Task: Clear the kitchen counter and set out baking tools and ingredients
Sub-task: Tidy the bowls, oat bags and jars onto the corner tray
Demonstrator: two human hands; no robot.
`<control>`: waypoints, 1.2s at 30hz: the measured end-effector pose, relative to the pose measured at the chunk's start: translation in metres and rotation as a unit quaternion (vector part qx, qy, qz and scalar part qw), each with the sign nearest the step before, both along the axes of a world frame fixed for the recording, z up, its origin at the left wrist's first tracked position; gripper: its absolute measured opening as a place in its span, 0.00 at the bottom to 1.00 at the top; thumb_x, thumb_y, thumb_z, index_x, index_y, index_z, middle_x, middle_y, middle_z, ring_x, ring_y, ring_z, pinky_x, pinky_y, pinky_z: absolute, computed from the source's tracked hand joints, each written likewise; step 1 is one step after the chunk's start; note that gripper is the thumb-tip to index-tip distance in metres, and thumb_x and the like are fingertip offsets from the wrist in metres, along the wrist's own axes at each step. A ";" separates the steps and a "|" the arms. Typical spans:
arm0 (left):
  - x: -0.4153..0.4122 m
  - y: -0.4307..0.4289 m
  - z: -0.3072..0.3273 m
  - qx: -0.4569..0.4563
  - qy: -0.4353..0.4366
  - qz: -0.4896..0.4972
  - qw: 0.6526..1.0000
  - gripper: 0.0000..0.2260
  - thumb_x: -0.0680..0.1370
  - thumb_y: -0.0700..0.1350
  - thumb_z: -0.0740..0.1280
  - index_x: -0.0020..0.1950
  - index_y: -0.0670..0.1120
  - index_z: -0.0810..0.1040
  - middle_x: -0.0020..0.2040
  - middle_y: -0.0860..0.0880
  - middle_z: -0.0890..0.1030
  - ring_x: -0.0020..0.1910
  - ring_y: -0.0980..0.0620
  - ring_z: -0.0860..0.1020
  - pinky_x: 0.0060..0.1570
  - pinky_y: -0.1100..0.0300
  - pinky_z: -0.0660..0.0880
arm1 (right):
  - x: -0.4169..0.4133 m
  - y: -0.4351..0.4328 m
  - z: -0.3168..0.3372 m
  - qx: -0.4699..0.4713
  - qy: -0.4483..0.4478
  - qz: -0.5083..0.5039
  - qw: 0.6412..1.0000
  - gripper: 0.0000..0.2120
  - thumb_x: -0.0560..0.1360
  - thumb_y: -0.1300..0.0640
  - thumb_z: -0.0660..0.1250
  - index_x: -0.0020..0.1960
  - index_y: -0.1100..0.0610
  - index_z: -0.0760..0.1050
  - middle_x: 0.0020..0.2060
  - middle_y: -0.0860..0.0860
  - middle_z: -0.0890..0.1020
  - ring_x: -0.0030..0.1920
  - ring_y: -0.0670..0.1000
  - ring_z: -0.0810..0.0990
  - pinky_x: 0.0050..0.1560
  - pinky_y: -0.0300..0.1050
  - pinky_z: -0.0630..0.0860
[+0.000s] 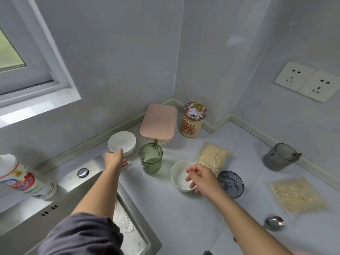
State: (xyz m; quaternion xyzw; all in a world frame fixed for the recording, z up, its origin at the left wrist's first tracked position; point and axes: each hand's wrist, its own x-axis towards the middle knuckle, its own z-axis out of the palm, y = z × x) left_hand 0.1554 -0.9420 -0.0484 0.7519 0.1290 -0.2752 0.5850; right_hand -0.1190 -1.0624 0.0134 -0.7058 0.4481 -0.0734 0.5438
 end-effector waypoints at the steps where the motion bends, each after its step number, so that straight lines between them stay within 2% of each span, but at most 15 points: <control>1: 0.006 -0.002 -0.001 0.006 0.015 0.010 1.000 0.18 0.78 0.44 0.61 0.65 0.36 0.67 0.55 0.37 0.77 0.36 0.41 0.81 0.43 0.52 0.79 | -0.002 -0.001 -0.004 0.001 0.004 -0.007 1.000 0.07 0.77 0.62 0.61 0.50 0.56 0.77 0.38 0.50 0.83 0.30 0.46 0.77 0.27 0.35 0.71; 4: 0.030 -0.006 -0.012 0.022 0.035 0.040 0.998 0.11 0.76 0.40 0.60 0.57 0.38 0.70 0.43 0.39 0.79 0.16 0.47 0.74 0.32 0.58 0.75 | 0.000 -0.007 -0.017 0.005 0.028 -0.023 0.999 0.07 0.77 0.63 0.61 0.49 0.55 0.77 0.38 0.50 0.83 0.29 0.45 0.77 0.28 0.37 0.72; 5: 0.034 -0.005 -0.012 0.022 0.043 0.052 0.998 0.13 0.75 0.37 0.59 0.58 0.36 0.70 0.37 0.41 0.78 0.14 0.48 0.72 0.29 0.60 0.72 | 0.000 -0.009 -0.019 0.006 0.037 -0.027 0.999 0.07 0.77 0.63 0.61 0.49 0.55 0.77 0.38 0.50 0.83 0.29 0.45 0.77 0.28 0.38 0.72; 6: 0.038 -0.005 -0.013 0.019 0.054 0.059 0.997 0.16 0.74 0.35 0.58 0.60 0.34 0.71 0.35 0.41 0.77 0.16 0.48 0.71 0.26 0.63 0.70 | -0.001 -0.010 -0.024 0.005 0.049 -0.030 0.998 0.07 0.77 0.63 0.61 0.49 0.54 0.76 0.38 0.50 0.82 0.29 0.46 0.77 0.28 0.39 0.73; 8: 0.037 -0.006 -0.009 0.006 0.059 0.072 0.996 0.18 0.74 0.34 0.56 0.63 0.35 0.71 0.45 0.39 0.77 0.25 0.43 0.76 0.22 0.63 0.71 | -0.003 -0.011 -0.030 -0.014 0.084 -0.027 0.996 0.07 0.76 0.62 0.61 0.50 0.53 0.74 0.39 0.51 0.80 0.32 0.48 0.78 0.32 0.44 0.76; 9: 0.034 -0.006 -0.006 0.006 0.052 0.077 0.996 0.17 0.76 0.34 0.56 0.64 0.36 0.71 0.52 0.39 0.77 0.32 0.39 0.79 0.25 0.60 0.75 | -0.003 -0.011 -0.035 -0.034 0.109 -0.019 0.993 0.07 0.75 0.61 0.61 0.50 0.52 0.73 0.40 0.51 0.80 0.34 0.50 0.79 0.35 0.47 0.78; 11: 0.027 -0.008 0.000 0.010 0.020 0.076 0.997 0.18 0.77 0.35 0.56 0.66 0.39 0.70 0.60 0.40 0.75 0.44 0.35 0.80 0.38 0.53 0.80 | -0.004 -0.010 -0.042 -0.084 0.170 0.001 0.982 0.09 0.75 0.57 0.61 0.55 0.51 0.68 0.42 0.52 0.80 0.34 0.54 0.81 0.36 0.49 0.80; 13: 0.022 -0.007 0.009 -0.004 -0.014 0.064 0.998 0.18 0.77 0.35 0.56 0.67 0.40 0.70 0.61 0.41 0.75 0.42 0.37 0.80 0.46 0.50 0.79 | -0.003 -0.006 -0.048 -0.083 0.194 -0.006 0.978 0.15 0.75 0.56 0.59 0.61 0.52 0.63 0.46 0.56 0.81 0.34 0.57 0.83 0.33 0.49 0.81; 16: 0.015 -0.004 0.026 -0.018 -0.048 0.035 0.998 0.18 0.74 0.37 0.53 0.62 0.41 0.72 0.55 0.43 0.76 0.32 0.42 0.79 0.39 0.55 0.77 | 0.007 -0.001 -0.057 0.017 0.167 -0.064 0.984 0.23 0.76 0.58 0.57 0.70 0.53 0.56 0.48 0.60 0.79 0.26 0.57 0.80 0.24 0.44 0.76; 21: -0.002 0.001 0.058 -0.010 -0.097 0.000 0.995 0.15 0.73 0.40 0.52 0.56 0.40 0.71 0.40 0.41 0.77 0.30 0.44 0.76 0.35 0.56 0.74 | 0.024 -0.004 -0.077 0.180 0.094 -0.187 0.961 0.22 0.76 0.64 0.53 0.69 0.56 0.56 0.38 0.62 0.78 0.25 0.57 0.78 0.26 0.48 0.77; 25: -0.022 0.004 0.083 -0.020 -0.118 -0.032 0.992 0.13 0.75 0.43 0.53 0.56 0.41 0.70 0.49 0.41 0.74 0.35 0.45 0.74 0.33 0.55 0.74 | 0.026 -0.005 -0.073 0.187 0.079 -0.189 0.961 0.23 0.75 0.66 0.49 0.69 0.55 0.59 0.40 0.62 0.80 0.28 0.57 0.80 0.24 0.46 0.78; 27: -0.036 0.003 0.094 -0.015 -0.130 -0.064 0.989 0.11 0.77 0.44 0.53 0.56 0.44 0.70 0.52 0.43 0.72 0.38 0.45 0.73 0.38 0.52 0.75 | 0.024 -0.005 -0.069 0.180 0.069 -0.178 0.965 0.23 0.74 0.67 0.49 0.68 0.55 0.61 0.45 0.62 0.80 0.27 0.55 0.81 0.24 0.47 0.78; 30: -0.062 0.000 0.105 -0.027 -0.129 -0.121 0.984 0.09 0.79 0.43 0.54 0.55 0.45 0.71 0.46 0.46 0.72 0.36 0.47 0.73 0.46 0.47 0.77 | 0.016 -0.001 -0.059 0.168 0.051 -0.142 0.974 0.22 0.76 0.65 0.50 0.67 0.52 0.63 0.49 0.62 0.80 0.29 0.57 0.81 0.31 0.52 0.82; 33: -0.089 -0.007 0.103 -0.025 -0.118 -0.206 0.971 0.11 0.80 0.42 0.55 0.54 0.41 0.75 0.42 0.44 0.76 0.35 0.43 0.76 0.37 0.51 0.79 | 0.004 0.003 -0.041 0.162 0.020 -0.112 0.980 0.20 0.77 0.64 0.50 0.66 0.52 0.63 0.49 0.62 0.79 0.29 0.57 0.81 0.31 0.50 0.81; 36: -0.116 -0.014 0.097 -0.006 -0.115 -0.279 0.953 0.12 0.79 0.43 0.57 0.49 0.39 0.79 0.42 0.39 0.80 0.35 0.41 0.79 0.37 0.50 0.80 | -0.011 0.008 -0.020 0.164 0.004 -0.096 0.982 0.18 0.78 0.63 0.48 0.65 0.51 0.63 0.53 0.61 0.78 0.32 0.59 0.82 0.33 0.50 0.82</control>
